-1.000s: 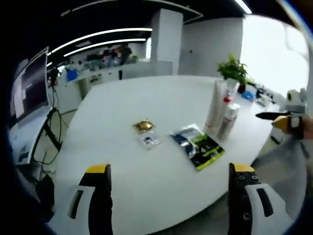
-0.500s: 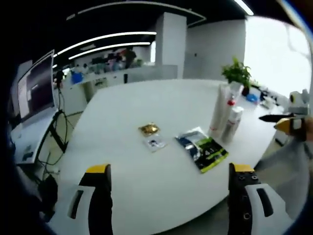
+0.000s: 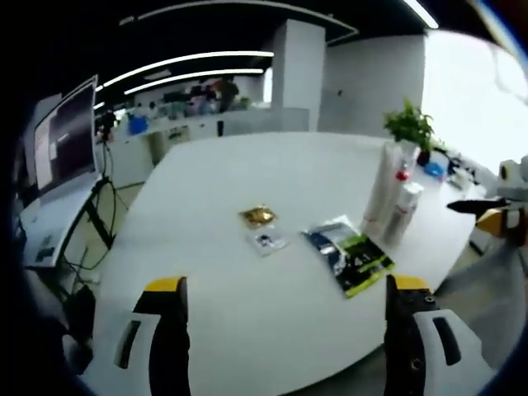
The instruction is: Arrange the skincare products in the storage area until every visible bottle or jar stands upright without overlapping.
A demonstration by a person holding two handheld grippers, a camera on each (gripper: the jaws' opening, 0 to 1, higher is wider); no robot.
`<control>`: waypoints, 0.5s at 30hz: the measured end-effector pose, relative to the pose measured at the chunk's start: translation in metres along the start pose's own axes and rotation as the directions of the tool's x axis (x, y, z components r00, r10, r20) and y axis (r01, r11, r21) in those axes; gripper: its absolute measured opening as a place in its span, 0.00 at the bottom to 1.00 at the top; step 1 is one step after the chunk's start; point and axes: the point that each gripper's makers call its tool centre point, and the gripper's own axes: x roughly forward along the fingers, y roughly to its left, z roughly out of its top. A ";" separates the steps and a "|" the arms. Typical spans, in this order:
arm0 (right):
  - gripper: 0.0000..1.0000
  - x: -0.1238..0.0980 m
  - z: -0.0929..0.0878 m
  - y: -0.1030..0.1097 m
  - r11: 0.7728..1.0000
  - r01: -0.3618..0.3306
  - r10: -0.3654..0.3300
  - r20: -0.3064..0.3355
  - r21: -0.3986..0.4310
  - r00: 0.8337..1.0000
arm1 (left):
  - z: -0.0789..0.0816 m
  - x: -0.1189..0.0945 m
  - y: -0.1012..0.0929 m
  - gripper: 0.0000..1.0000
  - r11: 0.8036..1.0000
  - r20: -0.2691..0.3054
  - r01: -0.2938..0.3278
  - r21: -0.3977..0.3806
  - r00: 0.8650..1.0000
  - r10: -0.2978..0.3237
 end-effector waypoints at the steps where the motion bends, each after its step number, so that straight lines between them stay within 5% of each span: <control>1: 1.00 0.000 0.000 0.000 1.000 0.000 0.000 0.000 -0.001 1.000 | 0.000 0.003 0.001 0.97 1.000 -0.004 -0.002 -0.001 1.000 0.002; 15: 0.99 0.003 -0.004 0.002 1.000 -0.004 0.003 -0.035 -0.015 0.999 | 0.010 0.054 0.018 0.97 0.999 -0.036 -0.043 -0.016 0.998 0.042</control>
